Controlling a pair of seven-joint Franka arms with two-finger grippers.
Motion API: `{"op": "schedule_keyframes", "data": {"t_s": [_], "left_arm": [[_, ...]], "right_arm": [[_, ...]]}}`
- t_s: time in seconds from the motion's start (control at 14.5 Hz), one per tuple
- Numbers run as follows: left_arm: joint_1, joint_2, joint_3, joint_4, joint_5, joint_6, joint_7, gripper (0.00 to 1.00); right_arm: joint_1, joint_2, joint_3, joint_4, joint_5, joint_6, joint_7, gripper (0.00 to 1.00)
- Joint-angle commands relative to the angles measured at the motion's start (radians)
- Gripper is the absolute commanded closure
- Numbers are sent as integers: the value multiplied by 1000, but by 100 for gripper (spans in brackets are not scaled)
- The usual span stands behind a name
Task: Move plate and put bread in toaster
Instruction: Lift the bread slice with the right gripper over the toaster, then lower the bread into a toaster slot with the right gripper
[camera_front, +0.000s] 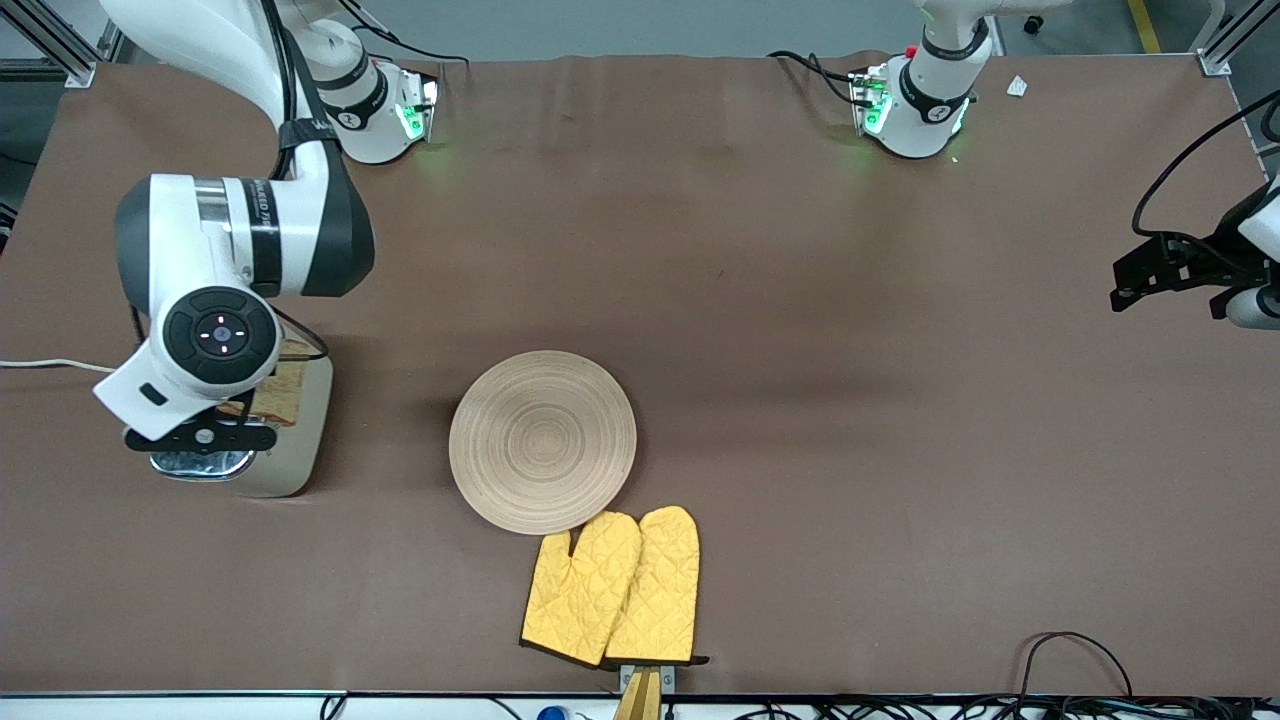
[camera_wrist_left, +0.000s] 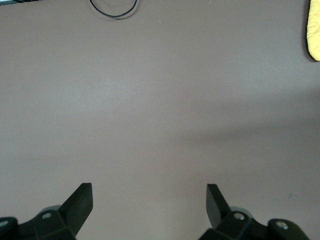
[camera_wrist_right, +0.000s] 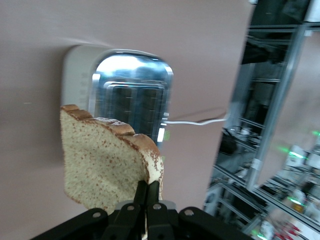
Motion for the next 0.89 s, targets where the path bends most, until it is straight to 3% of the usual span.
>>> {"op": "schedule_keyframes", "data": {"t_s": [0.0,0.83], "left_arm": [[-5,-10,-2,-4,4,9,-13,0],[-7,-6,-2,-1,11,9,-13,0]], "right_arm": [[-3,-20,4,-14,-83,-14,-7,100],[-36,31,4,-45,-159,-8,99,100]]}}
